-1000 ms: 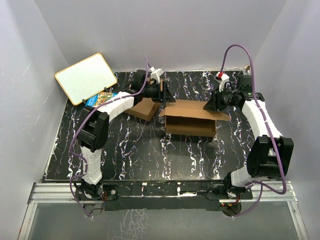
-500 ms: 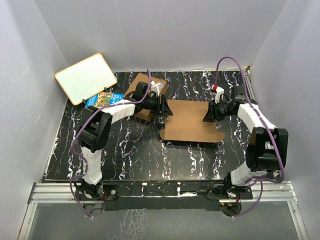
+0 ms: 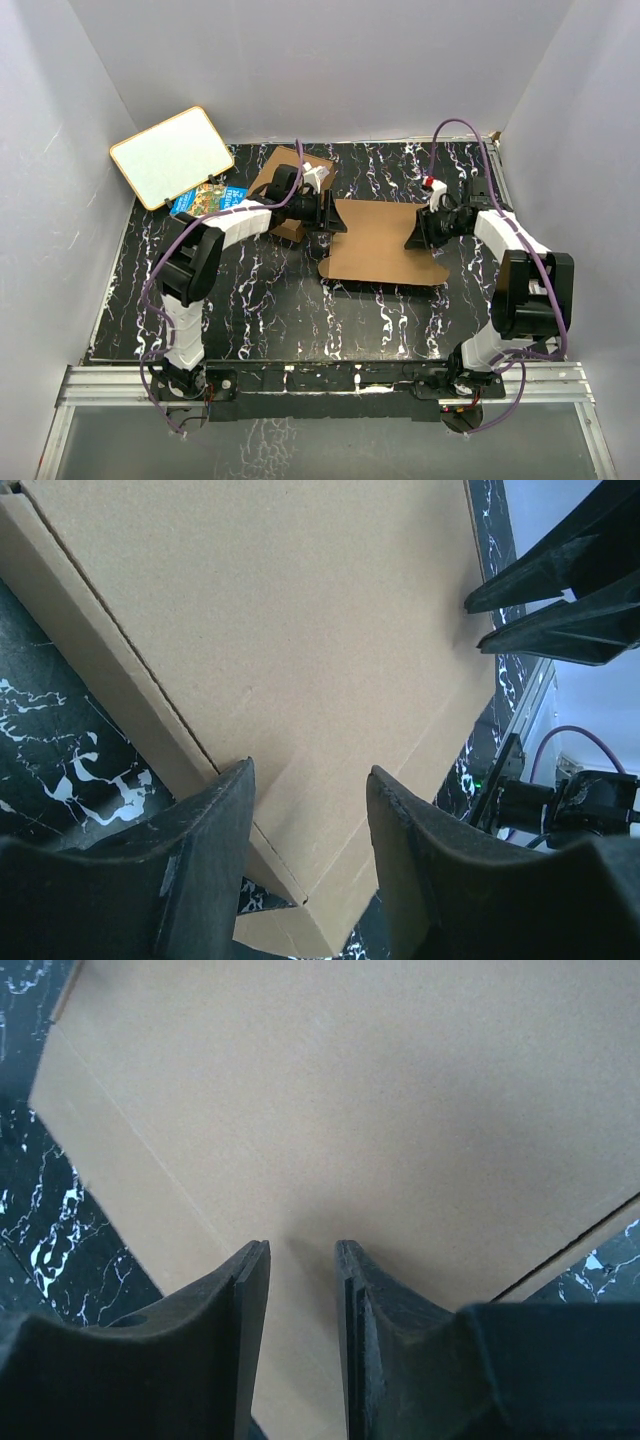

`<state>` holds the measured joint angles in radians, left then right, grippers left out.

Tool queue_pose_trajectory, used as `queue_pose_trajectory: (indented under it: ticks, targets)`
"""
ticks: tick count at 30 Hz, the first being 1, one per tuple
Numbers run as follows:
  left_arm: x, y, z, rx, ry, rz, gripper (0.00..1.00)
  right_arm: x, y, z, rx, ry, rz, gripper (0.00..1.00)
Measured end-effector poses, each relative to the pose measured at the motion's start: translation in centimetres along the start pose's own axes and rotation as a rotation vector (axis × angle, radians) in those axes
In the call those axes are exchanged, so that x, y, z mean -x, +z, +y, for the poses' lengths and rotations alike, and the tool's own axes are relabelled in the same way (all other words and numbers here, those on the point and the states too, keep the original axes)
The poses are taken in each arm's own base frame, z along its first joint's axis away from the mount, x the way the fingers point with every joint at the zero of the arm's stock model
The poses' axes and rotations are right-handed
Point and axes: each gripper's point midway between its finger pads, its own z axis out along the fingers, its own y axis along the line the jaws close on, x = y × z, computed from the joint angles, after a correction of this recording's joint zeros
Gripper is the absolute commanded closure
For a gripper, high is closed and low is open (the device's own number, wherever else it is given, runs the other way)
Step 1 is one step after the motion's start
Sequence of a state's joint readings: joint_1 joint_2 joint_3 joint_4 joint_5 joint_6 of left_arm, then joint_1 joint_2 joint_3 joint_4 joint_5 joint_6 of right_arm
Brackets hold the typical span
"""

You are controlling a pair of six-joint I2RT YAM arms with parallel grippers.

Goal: Fold the paper box

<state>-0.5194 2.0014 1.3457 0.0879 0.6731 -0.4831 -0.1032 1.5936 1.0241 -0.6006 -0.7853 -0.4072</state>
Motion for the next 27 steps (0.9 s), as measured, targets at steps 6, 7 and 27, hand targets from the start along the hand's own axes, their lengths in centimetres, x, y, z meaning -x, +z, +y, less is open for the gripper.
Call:
queue_pose_trajectory:
  ticks: [6,7,27]
  targets:
    - [1.3,-1.6,-1.5,0.017,0.027,-0.048,0.49,2.4,-2.6,1.4,0.024,-0.062,-0.125,0.54]
    - [1.8,-2.3,-2.3,0.013,0.045,-0.072,0.49,2.9,-3.3,1.6,0.016,-0.077,-0.159,0.49]
    - [-5.3,-8.6,-1.5,-0.035,-0.065,-0.349,0.03,-3.0,-2.7,-5.9,0.036,0.472,-0.246,0.31]
